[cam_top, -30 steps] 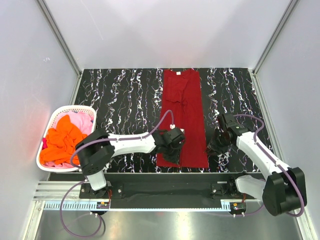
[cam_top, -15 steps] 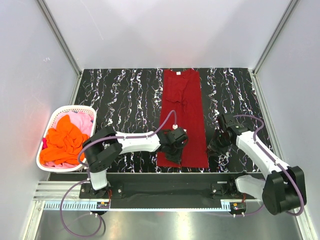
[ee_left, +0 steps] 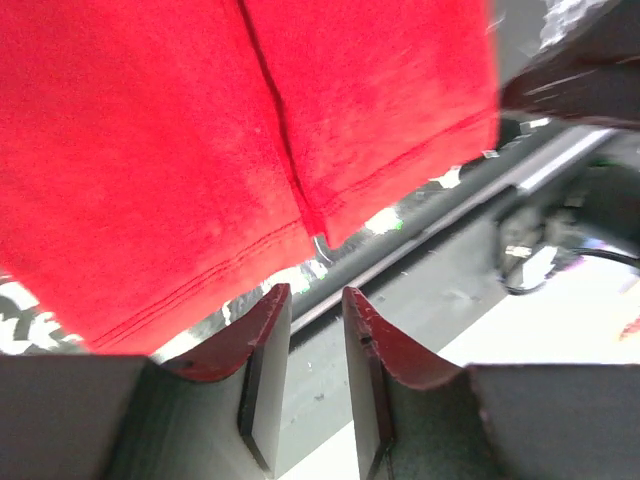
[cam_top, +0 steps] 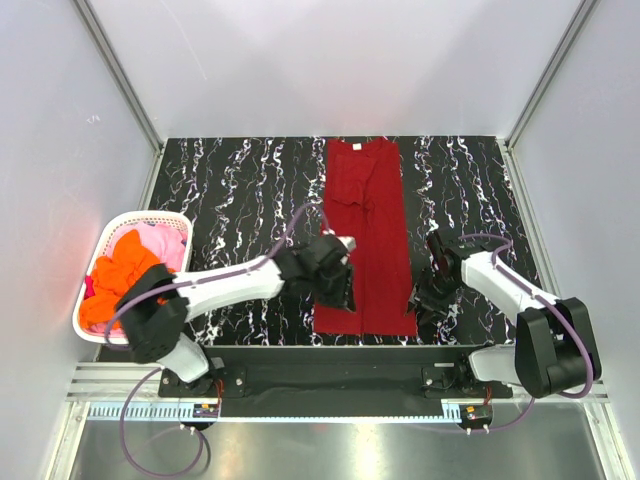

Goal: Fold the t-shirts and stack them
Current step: Fold the tshirt

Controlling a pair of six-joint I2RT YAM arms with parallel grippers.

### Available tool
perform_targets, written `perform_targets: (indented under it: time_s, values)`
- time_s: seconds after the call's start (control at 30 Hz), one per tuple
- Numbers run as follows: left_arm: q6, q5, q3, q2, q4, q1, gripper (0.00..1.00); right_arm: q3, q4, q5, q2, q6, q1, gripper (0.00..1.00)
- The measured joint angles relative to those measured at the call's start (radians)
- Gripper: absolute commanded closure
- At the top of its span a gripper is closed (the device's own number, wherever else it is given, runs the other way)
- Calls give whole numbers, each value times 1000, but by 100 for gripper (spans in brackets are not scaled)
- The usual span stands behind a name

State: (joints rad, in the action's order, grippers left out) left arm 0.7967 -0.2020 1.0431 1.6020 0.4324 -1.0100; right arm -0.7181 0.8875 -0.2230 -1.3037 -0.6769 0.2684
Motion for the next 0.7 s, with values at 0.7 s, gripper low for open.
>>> perform_targets:
  time_s: [0.7]
  values:
    - [-44,-275,6,97,-288,79,91,-30,7,-78,13,10,-73,66]
